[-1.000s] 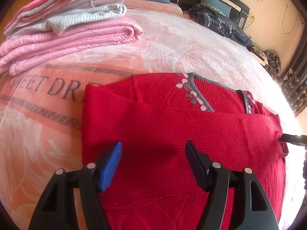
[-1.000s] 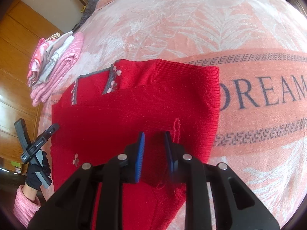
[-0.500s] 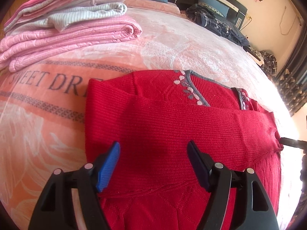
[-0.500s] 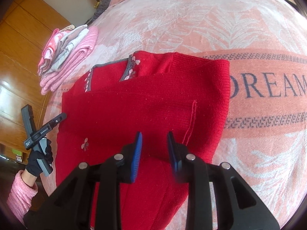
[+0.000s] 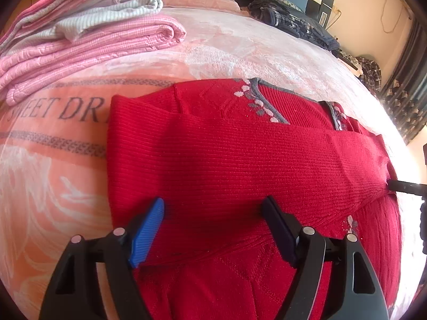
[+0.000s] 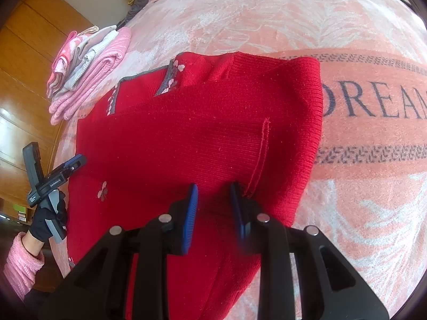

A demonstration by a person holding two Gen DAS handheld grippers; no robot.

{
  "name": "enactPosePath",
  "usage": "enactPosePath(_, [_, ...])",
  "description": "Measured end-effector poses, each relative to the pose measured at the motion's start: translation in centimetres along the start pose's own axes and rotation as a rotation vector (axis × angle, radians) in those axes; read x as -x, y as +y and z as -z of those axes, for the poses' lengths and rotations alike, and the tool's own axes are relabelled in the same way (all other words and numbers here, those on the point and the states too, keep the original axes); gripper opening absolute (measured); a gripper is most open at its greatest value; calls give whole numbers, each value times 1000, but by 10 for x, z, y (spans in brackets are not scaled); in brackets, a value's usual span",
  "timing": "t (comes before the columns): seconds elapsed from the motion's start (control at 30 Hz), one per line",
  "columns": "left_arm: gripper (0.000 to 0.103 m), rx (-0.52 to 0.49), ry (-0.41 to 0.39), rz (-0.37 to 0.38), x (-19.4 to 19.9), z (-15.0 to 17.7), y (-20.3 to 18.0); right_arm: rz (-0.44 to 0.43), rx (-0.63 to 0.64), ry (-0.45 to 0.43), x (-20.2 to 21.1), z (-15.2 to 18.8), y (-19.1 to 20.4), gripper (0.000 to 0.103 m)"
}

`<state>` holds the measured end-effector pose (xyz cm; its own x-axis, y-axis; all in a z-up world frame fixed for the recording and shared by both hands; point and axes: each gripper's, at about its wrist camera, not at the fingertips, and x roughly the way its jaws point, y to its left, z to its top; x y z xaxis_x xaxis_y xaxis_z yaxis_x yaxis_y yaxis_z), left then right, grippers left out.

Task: Fold small clothes
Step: 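Move both grippers to the sweater hem with the grey floral band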

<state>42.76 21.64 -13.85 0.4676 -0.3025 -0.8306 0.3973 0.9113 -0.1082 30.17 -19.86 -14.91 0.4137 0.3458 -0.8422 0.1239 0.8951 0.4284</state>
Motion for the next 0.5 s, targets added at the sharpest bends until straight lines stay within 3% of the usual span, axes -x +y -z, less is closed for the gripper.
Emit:
enactPosePath(0.13, [78,4,2,10,-1,-2,2,1,-1,-15,-1,0,0,25])
enactPosePath(0.27, [78,52,35,12,16,-4,4,-7,-6,-17,20,6,12,38])
enactPosePath(0.37, [78,59,51,20,44,6,6,-14,35,-9,44,26,30,40])
enactPosePath(0.5, [78,-11,102,-12,85,38,2,-27,55,52,65,74,49,41])
